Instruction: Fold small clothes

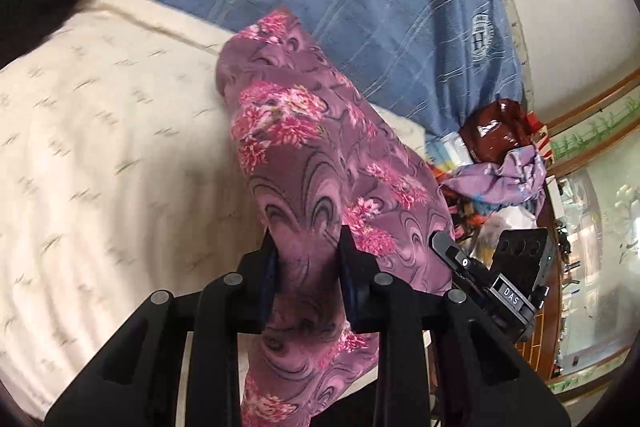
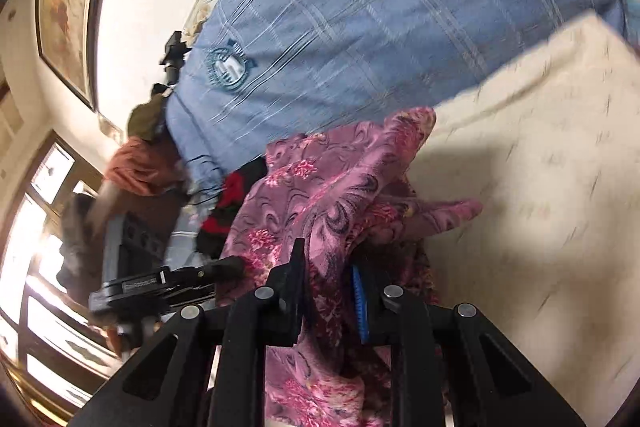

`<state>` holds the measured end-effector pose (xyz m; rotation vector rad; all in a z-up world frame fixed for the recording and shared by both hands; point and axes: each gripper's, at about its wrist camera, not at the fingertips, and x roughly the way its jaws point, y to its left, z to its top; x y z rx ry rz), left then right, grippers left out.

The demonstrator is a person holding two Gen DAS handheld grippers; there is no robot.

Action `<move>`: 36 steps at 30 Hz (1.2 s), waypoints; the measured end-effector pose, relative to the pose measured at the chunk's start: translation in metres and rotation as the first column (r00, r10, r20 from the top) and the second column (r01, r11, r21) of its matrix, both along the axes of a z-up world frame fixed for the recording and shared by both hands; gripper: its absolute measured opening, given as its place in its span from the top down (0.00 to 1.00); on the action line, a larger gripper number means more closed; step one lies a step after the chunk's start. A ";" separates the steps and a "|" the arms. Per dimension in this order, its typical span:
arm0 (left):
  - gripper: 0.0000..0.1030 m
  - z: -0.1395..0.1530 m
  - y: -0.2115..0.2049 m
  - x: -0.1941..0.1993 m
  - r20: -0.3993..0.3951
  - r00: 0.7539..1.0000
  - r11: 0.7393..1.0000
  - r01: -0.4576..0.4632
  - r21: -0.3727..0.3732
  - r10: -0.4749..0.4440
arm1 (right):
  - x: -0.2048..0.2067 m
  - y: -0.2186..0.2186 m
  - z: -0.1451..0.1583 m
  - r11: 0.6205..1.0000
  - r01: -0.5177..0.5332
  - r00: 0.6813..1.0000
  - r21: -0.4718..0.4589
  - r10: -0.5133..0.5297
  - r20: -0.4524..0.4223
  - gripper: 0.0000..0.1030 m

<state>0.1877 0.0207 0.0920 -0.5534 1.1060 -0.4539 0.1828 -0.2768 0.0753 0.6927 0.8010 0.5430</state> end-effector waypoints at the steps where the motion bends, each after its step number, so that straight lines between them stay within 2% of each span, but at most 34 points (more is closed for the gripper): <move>1: 0.76 -0.008 0.007 -0.007 -0.005 1.000 1.000 -0.005 0.010 0.005 | -0.004 0.005 -0.008 1.000 -0.007 1.000 0.007 0.007 -0.017 0.81; 4: 0.76 -0.040 0.017 -0.014 -0.039 0.999 0.997 -0.016 0.074 0.019 | -0.010 0.018 -0.036 1.000 -0.010 0.998 -0.008 0.010 -0.059 0.81; 6: 0.75 -0.061 0.018 -0.015 -0.049 0.998 0.990 -0.027 0.139 0.034 | -0.011 0.026 -0.057 0.998 0.002 0.997 -0.065 -0.008 -0.082 0.81; 7: 0.69 -0.069 0.019 -0.016 -0.036 0.999 0.984 -0.023 0.177 0.030 | -0.012 0.027 -0.063 0.995 0.013 0.997 -0.096 -0.020 -0.081 0.80; 8: 0.67 -0.075 0.018 -0.014 -0.032 0.999 0.982 -0.018 0.190 0.024 | -0.012 0.029 -0.067 0.990 0.025 0.997 -0.142 -0.034 -0.066 0.80; 9: 0.58 -0.082 0.020 -0.012 -0.040 0.999 0.982 -0.027 0.188 0.035 | -0.012 0.030 -0.071 0.980 0.034 0.998 -0.194 -0.044 -0.048 0.79; 10: 0.53 -0.085 0.021 -0.011 -0.044 0.998 0.982 -0.036 0.188 0.046 | -0.009 0.031 -0.075 0.968 0.049 0.997 -0.246 -0.062 -0.044 0.77; 11: 0.52 -0.087 0.021 -0.009 -0.037 0.998 0.982 -0.037 0.186 0.044 | -0.008 0.032 -0.077 0.954 0.059 0.997 -0.293 -0.073 -0.035 0.74; 13: 0.52 -0.087 0.023 -0.008 -0.030 0.999 0.983 -0.029 0.182 0.035 | -0.006 0.034 -0.078 0.913 0.063 0.998 -0.403 -0.067 0.005 0.56; 14: 0.52 -0.083 0.025 -0.011 -0.026 0.999 0.983 -0.030 0.183 0.035 | -0.006 0.035 -0.077 0.908 0.061 0.998 -0.415 -0.063 0.009 0.55; 15: 0.53 -0.077 0.027 -0.014 -0.013 0.999 0.982 -0.032 0.187 0.035 | -0.006 0.032 -0.072 0.910 0.060 0.998 -0.410 -0.066 -0.002 0.55; 16: 0.54 -0.064 0.030 -0.022 0.038 0.999 0.983 -0.034 0.182 0.027 | -0.008 0.030 -0.067 0.911 0.070 0.997 -0.405 -0.077 0.001 0.55; 19: 0.53 -0.031 0.031 -0.026 0.179 0.983 0.984 -0.063 0.168 0.033 | -0.012 0.022 -0.040 0.932 0.123 0.991 -0.342 -0.097 0.092 0.55; 21: 0.53 -0.021 0.022 -0.012 0.211 0.977 0.986 -0.042 0.159 0.008 | -0.005 0.028 -0.027 0.944 0.110 0.988 -0.310 -0.070 0.135 0.57; 22: 0.53 -0.019 0.013 0.003 0.218 0.976 0.983 -0.035 0.180 -0.005 | 0.003 0.037 -0.024 0.946 0.085 0.989 -0.312 -0.043 0.138 0.61; 26: 0.53 -0.036 -0.013 0.059 0.174 0.984 0.957 -0.026 0.289 -0.026 | 0.034 0.063 -0.031 0.926 0.045 0.990 -0.374 0.008 0.139 0.66; 29: 0.53 -0.060 -0.018 0.093 0.133 0.991 0.931 -0.036 0.364 -0.013 | 0.059 0.063 -0.051 0.909 0.060 0.995 -0.412 -0.021 0.097 0.67; 31: 0.53 -0.083 -0.016 0.114 0.063 0.998 0.918 -0.023 0.395 -0.002 | 0.069 0.057 -0.070 0.899 0.057 0.998 -0.434 -0.043 0.041 0.70; 32: 0.53 -0.090 -0.016 0.121 0.054 0.999 0.919 -0.022 0.393 0.001 | 0.074 0.053 -0.078 0.904 0.047 0.999 -0.425 -0.042 0.020 0.71; 33: 0.53 -0.088 -0.018 0.126 0.080 0.997 0.913 -0.025 0.407 -0.009 | 0.075 0.048 -0.082 0.920 0.053 0.998 -0.388 -0.042 0.037 0.72; 36: 0.53 -0.086 -0.037 0.136 0.086 0.995 0.862 0.005 0.506 -0.056 | 0.078 0.048 -0.084 0.918 0.050 0.998 -0.393 -0.034 0.048 0.74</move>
